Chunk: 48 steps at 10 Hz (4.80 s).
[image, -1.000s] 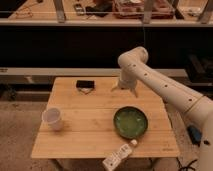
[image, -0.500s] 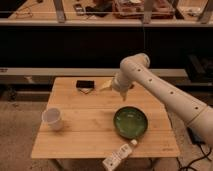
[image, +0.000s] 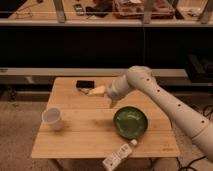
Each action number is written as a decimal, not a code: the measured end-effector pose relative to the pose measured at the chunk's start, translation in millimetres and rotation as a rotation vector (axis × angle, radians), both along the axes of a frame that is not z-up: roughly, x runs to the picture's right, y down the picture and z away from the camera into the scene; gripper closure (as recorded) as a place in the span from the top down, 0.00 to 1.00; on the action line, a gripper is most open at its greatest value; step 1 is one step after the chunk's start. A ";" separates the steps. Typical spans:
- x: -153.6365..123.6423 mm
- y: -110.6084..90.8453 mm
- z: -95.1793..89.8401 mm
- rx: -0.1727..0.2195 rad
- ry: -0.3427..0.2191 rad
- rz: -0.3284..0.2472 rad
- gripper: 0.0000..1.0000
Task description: Place the ceramic cup in the ceramic bowl
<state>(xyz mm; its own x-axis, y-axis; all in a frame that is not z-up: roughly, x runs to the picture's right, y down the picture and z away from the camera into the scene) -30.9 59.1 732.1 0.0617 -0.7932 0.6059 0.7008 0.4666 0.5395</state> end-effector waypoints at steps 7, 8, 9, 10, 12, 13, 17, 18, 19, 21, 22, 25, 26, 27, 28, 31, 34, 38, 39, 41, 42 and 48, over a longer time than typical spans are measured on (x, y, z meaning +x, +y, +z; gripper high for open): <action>-11.4 -3.3 0.2 0.075 -0.035 0.024 0.80; -12.6 -11.8 6.2 0.110 -0.004 0.056 0.80; -17.5 -22.2 11.9 0.152 0.023 0.100 0.80; -27.5 -33.0 15.9 0.193 0.041 0.166 0.80; -59.0 -39.9 17.6 0.195 0.024 0.324 0.80; -67.8 -40.8 16.3 0.189 0.014 0.367 0.80; -74.4 -39.1 14.6 0.173 0.007 0.393 0.80; -80.6 -33.8 10.4 0.166 0.004 0.349 0.80; -97.6 -22.3 -1.2 0.148 -0.016 0.259 0.80; -134.0 -5.2 -28.3 0.101 -0.093 0.101 0.80; -155.3 -3.6 -42.6 0.067 -0.153 0.030 0.80; -176.5 -8.7 -35.8 0.014 -0.218 -0.043 0.80; -179.0 -8.2 -26.6 0.007 -0.227 -0.054 0.80; -181.1 -7.3 -17.1 0.003 -0.235 -0.065 0.80; -182.3 -7.6 -10.0 0.006 -0.239 -0.073 0.80; -184.5 -4.4 7.1 0.038 -0.241 -0.124 0.80; -187.0 7.0 25.1 0.110 -0.210 -0.186 0.80; -197.9 27.2 36.0 0.164 -0.184 -0.205 0.80; -200.3 31.8 35.2 0.179 -0.177 -0.213 0.80; -200.9 40.7 24.3 0.201 -0.161 -0.226 0.80; -197.6 47.8 11.0 0.211 -0.145 -0.234 0.80; -198.0 70.8 -39.2 0.209 -0.114 -0.247 0.80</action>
